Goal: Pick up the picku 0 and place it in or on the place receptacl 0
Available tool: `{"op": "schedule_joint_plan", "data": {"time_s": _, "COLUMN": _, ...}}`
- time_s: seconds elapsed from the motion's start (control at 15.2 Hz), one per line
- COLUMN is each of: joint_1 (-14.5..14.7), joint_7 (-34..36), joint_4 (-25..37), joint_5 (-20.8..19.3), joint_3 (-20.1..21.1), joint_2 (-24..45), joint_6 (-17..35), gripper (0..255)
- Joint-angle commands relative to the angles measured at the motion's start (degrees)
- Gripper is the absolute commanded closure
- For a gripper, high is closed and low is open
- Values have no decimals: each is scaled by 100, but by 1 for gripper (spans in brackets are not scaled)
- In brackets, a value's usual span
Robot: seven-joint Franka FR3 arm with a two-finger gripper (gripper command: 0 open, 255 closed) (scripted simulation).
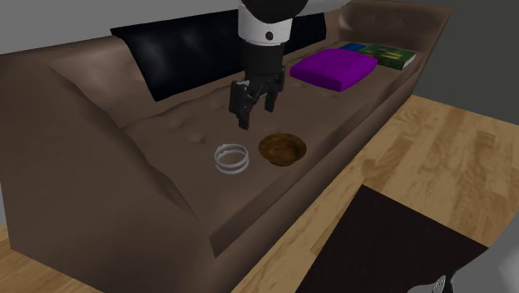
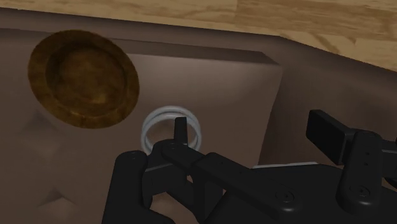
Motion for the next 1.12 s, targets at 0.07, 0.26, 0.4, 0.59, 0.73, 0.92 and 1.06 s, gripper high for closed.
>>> {"op": "schedule_joint_plan", "data": {"time_s": 0.07, "joint_1": 22, "joint_7": -56, "joint_4": 205, "joint_5": 30, "joint_3": -6, "joint_2": 682, "joint_6": 458, "gripper": 0}}
{"op": "schedule_joint_plan", "data": {"time_s": 0.26, "joint_1": 35, "joint_7": -110, "joint_4": 485, "joint_5": 66, "joint_3": -4, "joint_2": 1350, "joint_6": 821, "gripper": 0}}
{"op": "schedule_joint_plan", "data": {"time_s": 0.4, "joint_1": 39, "joint_7": -145, "joint_4": 708, "joint_5": 91, "joint_3": 1, "joint_2": 1800, "joint_6": 1030, "gripper": 0}}
{"op": "schedule_joint_plan", "data": {"time_s": 0.59, "joint_1": 37, "joint_7": -192, "joint_4": 1096, "joint_5": 125, "joint_3": 16, "joint_2": 2477, "joint_6": 1293, "gripper": 0}}
{"op": "schedule_joint_plan", "data": {"time_s": 0.73, "joint_1": 31, "joint_7": -218, "joint_4": 1391, "joint_5": 144, "joint_3": 28, "joint_2": 2928, "joint_6": 1434, "gripper": 0}}
{"op": "schedule_joint_plan", "data": {"time_s": 0.92, "joint_1": 16, "joint_7": -247, "joint_4": 1888, "joint_5": 160, "joint_3": 50, "joint_2": 3607, "joint_6": 1592, "gripper": 0}}
{"op": "schedule_joint_plan", "data": {"time_s": 1.06, "joint_1": 5, "joint_7": -259, "joint_4": 2256, "joint_5": 163, "joint_3": 64, "joint_2": 4061, "joint_6": 1661, "gripper": 0}}
